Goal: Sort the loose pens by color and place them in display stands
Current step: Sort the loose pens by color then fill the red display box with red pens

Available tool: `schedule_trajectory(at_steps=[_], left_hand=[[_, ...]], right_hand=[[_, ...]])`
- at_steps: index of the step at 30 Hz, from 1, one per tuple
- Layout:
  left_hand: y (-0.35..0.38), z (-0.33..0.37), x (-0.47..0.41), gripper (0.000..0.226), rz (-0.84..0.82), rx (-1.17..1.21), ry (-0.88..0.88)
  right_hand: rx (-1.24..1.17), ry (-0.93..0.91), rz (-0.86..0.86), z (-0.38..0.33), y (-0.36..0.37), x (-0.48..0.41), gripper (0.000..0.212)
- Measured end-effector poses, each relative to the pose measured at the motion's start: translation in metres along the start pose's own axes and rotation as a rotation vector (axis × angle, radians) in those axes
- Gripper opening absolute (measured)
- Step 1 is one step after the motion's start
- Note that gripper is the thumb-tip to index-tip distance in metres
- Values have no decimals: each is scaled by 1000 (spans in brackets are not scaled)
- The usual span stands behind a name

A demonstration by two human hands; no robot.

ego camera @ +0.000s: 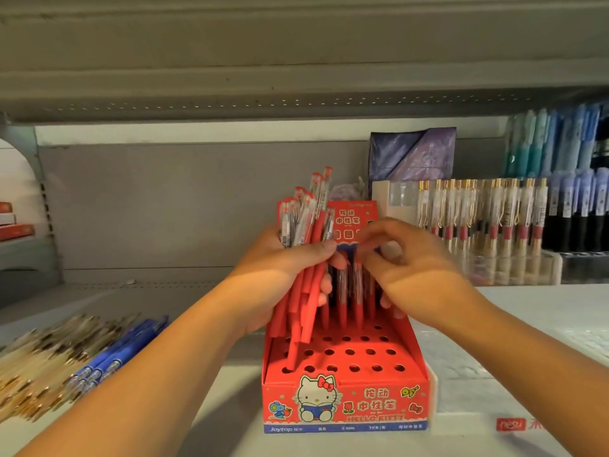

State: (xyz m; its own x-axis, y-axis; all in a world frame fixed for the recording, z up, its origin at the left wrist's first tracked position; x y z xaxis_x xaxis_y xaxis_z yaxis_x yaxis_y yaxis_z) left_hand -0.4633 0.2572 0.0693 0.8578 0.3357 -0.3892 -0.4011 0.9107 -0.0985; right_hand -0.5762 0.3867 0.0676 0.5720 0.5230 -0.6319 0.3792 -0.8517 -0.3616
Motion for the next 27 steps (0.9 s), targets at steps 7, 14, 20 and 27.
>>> schedule_trajectory(at_steps=[7,14,20,27], left_hand=[[8,1,3,13,-108,-88,4],[9,1,3,22,-108,-54,-2],[3,0,0,15,9,31,-24],[-10,-1,-7,30,173,-21,33]], right_hand=[[-556,119,-41,-13,12,1,21],[-720,112,2,-14,6,1,17],[-822,21,54,-21,-8,-2,16],[-539,-86,103,-16,-13,-6,27]])
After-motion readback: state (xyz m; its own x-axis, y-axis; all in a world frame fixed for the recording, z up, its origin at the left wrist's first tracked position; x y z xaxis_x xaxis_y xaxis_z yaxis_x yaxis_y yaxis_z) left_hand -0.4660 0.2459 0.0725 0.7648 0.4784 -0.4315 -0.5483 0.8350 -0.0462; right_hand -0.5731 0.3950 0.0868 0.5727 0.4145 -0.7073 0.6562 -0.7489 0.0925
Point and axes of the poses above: each hand's wrist, its own x-axis away from the middle knuckle, its own y-axis out of the palm, z = x × y, the point moved 3 cm from there along -x, towards the middle knuckle, and after that the axes turned 8 degrees about -x, right-handed, at the moved point
